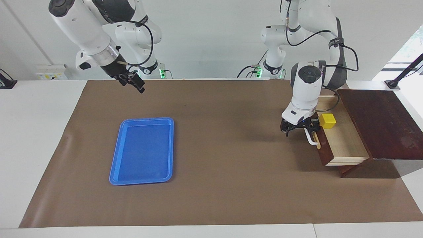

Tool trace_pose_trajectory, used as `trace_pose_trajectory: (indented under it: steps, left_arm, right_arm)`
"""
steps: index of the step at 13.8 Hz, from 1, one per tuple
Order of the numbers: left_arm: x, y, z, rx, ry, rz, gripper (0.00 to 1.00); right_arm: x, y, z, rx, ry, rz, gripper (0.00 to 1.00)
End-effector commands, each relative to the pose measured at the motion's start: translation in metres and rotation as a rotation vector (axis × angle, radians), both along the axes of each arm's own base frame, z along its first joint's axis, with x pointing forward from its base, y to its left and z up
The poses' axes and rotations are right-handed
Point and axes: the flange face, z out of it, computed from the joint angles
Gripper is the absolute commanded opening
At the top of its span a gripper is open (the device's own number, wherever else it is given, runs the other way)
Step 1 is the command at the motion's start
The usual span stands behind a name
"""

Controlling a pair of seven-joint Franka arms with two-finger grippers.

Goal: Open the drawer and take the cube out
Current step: 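Grasp the white drawer handle with the left gripper and pull it open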

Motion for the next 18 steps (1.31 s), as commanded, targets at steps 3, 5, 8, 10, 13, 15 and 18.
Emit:
trace_pose_trajectory:
  steps: [3, 5, 8, 10, 13, 15, 18]
  left_arm:
    - [-0.002, -0.02, 0.001, -0.023, 0.012, 0.01, 1.0]
    - [0.001, -0.018, 0.009, -0.015, 0.023, 0.024, 1.0]
    - [0.019, -0.018, 0.035, 0.008, 0.063, 0.068, 1.0]
    - [0.019, -0.018, 0.047, 0.008, 0.076, 0.083, 1.0]
    - [0.025, -0.012, 0.086, -0.041, 0.078, 0.237, 1.0]
    - [0.028, 0.012, 0.119, -0.07, 0.09, 0.339, 1.0]
    - [0.023, 0.069, 0.15, -0.101, 0.062, 0.483, 1.0]
  right_arm:
    - [0.006, 0.035, -0.021, 0.058, 0.045, -0.238, 1.0]
    - [0.015, 0.056, -0.033, 0.095, 0.07, -0.324, 1.0]
    - [0.028, 0.081, -0.052, 0.128, 0.117, -0.465, 1.0]
    - [0.029, 0.105, -0.06, 0.139, 0.123, -0.486, 1.0]
    - [0.03, 0.102, -0.061, 0.138, 0.129, -0.499, 1.0]
    - [0.03, 0.1, -0.063, 0.137, 0.139, -0.514, 1.0]
    - [0.032, 0.099, -0.064, 0.14, 0.142, -0.525, 1.0]
